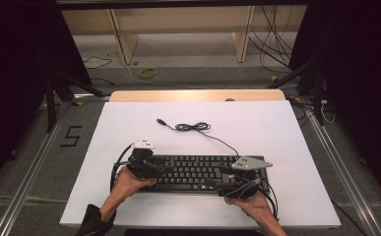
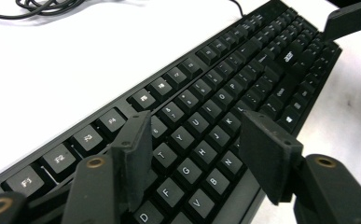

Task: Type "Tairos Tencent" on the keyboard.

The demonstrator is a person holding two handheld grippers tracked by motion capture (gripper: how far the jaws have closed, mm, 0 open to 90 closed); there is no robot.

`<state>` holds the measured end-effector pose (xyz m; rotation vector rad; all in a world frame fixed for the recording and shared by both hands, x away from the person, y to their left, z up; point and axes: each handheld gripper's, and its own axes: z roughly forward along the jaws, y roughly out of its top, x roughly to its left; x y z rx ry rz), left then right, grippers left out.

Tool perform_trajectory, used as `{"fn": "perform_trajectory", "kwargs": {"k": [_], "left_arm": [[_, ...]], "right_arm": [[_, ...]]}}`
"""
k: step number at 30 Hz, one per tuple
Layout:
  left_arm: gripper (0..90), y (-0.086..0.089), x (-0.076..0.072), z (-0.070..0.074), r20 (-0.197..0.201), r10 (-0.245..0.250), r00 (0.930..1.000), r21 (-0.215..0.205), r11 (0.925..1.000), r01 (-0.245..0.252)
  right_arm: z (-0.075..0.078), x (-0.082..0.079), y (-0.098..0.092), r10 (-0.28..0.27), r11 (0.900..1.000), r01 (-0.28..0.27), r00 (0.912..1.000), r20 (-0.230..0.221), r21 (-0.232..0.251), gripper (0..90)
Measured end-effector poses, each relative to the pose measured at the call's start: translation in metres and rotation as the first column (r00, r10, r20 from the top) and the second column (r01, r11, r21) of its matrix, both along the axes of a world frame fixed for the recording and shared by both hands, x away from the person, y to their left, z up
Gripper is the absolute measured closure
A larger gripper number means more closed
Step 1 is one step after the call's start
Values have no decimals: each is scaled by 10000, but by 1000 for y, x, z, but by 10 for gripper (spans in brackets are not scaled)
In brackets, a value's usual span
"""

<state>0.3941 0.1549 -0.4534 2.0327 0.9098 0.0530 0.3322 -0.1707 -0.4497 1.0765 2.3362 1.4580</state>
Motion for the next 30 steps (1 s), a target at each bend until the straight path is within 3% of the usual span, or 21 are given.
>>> {"fn": "perform_trajectory", "kwargs": {"k": [12,17,30], "left_arm": [[352,8,-11,5,364,58,9993,-554,9985,-37],[336,11,-17,6,477,27,9989,-996,9950,20],[311,19,-39,1,880,-103,9961,-1344,9907,221]], "right_arm": [[2,-2,-7,-114,9999,112,9998,191,99,335],[2,-3,-11,-175,9998,172,9995,276,112,335],[2,-15,-31,-453,9989,447,9976,519,118,334]]}}
